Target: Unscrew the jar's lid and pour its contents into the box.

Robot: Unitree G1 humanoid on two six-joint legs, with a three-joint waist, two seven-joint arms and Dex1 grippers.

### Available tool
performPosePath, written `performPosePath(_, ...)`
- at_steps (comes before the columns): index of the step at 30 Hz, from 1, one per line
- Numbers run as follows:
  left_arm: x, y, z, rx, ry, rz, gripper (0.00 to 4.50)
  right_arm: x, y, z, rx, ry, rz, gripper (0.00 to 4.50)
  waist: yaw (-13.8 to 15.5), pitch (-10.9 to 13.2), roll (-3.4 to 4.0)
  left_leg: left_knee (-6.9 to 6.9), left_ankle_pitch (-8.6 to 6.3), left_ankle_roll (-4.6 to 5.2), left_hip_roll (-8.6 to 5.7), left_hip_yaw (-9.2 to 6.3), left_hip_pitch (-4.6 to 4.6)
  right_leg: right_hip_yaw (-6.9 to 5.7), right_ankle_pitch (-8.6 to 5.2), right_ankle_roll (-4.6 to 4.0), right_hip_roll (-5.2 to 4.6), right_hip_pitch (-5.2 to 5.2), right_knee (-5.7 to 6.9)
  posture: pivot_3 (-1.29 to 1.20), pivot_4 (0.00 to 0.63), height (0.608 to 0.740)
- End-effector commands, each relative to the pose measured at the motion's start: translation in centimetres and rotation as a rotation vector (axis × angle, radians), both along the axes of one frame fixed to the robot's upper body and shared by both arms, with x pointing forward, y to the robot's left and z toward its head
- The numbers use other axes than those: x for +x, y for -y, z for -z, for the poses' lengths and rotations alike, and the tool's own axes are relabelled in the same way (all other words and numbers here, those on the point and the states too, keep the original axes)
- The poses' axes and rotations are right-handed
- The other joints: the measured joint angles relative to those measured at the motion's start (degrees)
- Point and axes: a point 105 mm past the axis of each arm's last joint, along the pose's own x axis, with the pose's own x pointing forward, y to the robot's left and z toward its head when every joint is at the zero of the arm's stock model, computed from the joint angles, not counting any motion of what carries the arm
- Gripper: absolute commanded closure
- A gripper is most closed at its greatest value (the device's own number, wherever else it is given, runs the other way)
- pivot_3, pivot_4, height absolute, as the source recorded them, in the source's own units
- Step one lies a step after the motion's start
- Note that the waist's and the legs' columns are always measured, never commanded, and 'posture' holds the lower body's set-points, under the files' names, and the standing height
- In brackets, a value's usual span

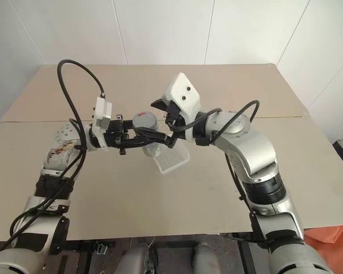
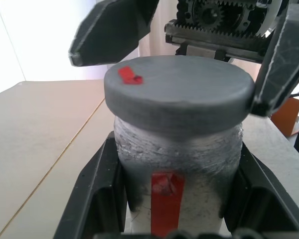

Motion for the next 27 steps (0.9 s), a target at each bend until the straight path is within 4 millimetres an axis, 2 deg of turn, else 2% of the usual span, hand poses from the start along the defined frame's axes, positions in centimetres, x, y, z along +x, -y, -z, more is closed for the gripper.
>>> performPosePath(1, -0.7, -0.4, -1.2, -0.001, 0.065, 0.022, 2.48, 1.4, 3.8, -1.7, 0.044, 0.057, 0.157, 0.03, -0.04, 0.00, 0.00, 0.00, 0.00, 0.00, 0.00, 0.00, 0.00, 0.00, 0.00, 0.00, 0.00, 0.00, -0.01, 0.00, 0.150, 0.740)
performPosePath(8, -0.8, -0.4, -1.2, 0.000, 0.063, 0.025, 2.48, 1.4, 4.9, -2.0, 0.053, 0.060, 0.194, 0.03, -0.07, 0.00, 0.00, -0.02, 0.00, 0.00, 0.01, 0.00, 0.01, -0.01, 0.00, 0.00, 0.00, 0.00, -0.03, 0.00, 0.150, 0.740)
performPosePath(13, -0.7, -0.3, -1.2, 0.000, 0.060, 0.028, 2.48, 0.4, 4.8, -1.7, 0.039, 0.057, 0.150, 0.03, -0.07, 0.00, 0.00, -0.01, 0.00, 0.00, 0.01, 0.01, 0.01, 0.00, 0.00, 0.00, 0.00, 0.00, -0.02, 0.00, 0.150, 0.740)
performPosePath(20, -0.6, -0.2, -1.0, 0.001, 0.058, 0.026, 2.48, -2.2, 2.8, -2.6, 0.089, 0.042, -0.009, 0.03, -0.06, 0.00, 0.00, -0.01, 0.00, 0.00, 0.01, -0.01, 0.01, 0.00, 0.00, 0.00, 0.00, 0.01, -0.04, 0.00, 0.150, 0.740)
performPosePath(27, -0.6, 0.0, -1.1, 0.000, 0.061, 0.030, 2.48, -1.3, 0.3, -1.7, 0.055, 0.015, -0.004, 0.03, -0.10, 0.00, 0.00, -0.01, 0.00, 0.00, 0.01, -0.01, 0.04, 0.01, 0.00, 0.00, 0.00, 0.01, 0.02, 0.00, 0.150, 0.740)
